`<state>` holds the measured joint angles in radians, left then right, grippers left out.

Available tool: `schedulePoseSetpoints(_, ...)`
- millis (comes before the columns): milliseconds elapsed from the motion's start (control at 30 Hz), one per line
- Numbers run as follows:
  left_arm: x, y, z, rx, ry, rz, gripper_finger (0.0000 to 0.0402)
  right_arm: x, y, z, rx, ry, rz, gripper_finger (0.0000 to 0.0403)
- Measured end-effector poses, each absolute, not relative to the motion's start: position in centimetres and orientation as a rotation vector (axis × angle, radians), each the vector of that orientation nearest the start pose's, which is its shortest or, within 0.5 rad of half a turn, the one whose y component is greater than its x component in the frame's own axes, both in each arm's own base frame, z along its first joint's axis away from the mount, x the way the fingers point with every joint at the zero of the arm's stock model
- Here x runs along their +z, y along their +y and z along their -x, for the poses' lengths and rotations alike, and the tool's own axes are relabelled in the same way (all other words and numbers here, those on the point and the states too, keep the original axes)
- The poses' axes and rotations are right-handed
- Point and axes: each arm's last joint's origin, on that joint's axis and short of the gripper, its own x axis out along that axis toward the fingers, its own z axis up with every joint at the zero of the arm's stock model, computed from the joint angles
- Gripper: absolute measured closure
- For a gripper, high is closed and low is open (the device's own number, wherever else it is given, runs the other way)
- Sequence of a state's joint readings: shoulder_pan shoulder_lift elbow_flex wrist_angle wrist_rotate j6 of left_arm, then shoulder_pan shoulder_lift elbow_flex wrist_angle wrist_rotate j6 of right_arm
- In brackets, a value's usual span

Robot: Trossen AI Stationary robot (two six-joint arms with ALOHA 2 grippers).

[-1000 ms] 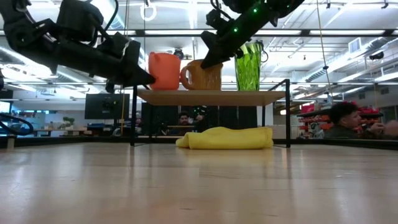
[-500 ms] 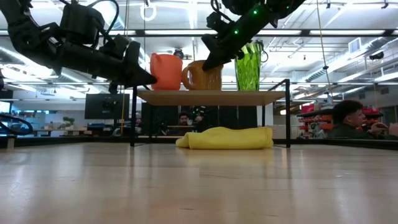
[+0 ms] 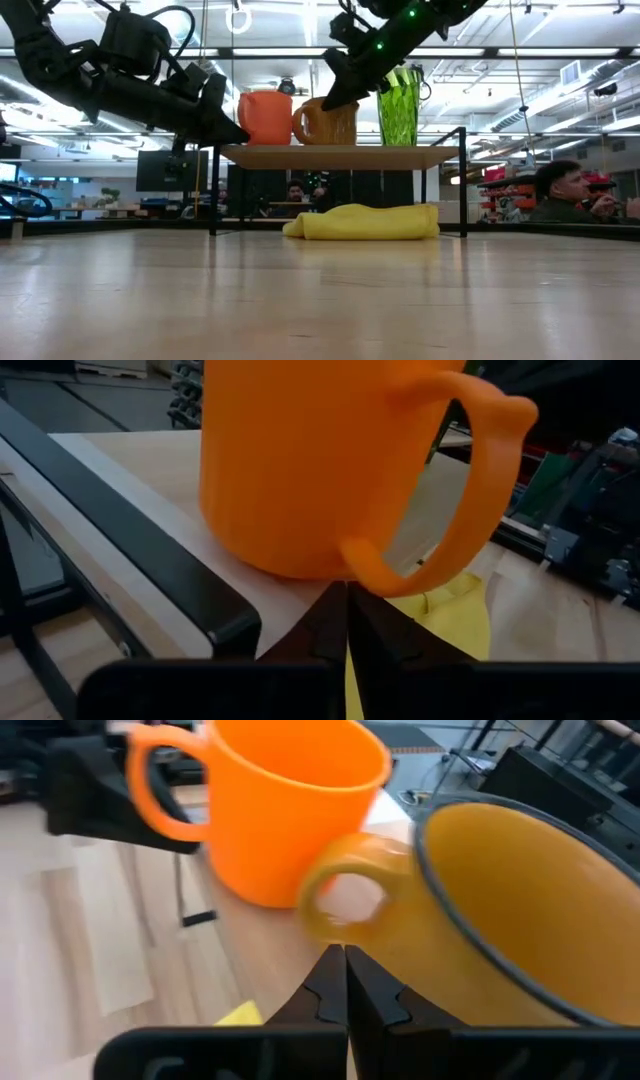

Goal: Stack small to large cups/mugs on shelf
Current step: Adjust the orange mug and yellow mug

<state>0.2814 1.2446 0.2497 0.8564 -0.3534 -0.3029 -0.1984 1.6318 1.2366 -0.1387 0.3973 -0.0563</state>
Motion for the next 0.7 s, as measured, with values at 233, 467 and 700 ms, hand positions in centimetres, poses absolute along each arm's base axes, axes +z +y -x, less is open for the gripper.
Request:
schedulePoseSetpoints(233, 16.7, 6.8, -20.2, 0.644, 0.049, 0.278, 0.0382, 28.9, -6.5, -35.8, -0.554, 0.561, 0.164, 0.0403)
schedulePoseSetpoints(467, 16.8, 6.6, -20.3, 0.636, 0.054, 0.261, 0.0373, 34.0, -4.4, -34.9, -0.533, 0.557, 0.259, 0.0390)
schedulePoseSetpoints(700, 16.9, 6.5, -20.3, 0.630, 0.048, 0.239, 0.0372, 40.1, -4.7, -33.1, -0.466, 0.603, 0.232, 0.0345)
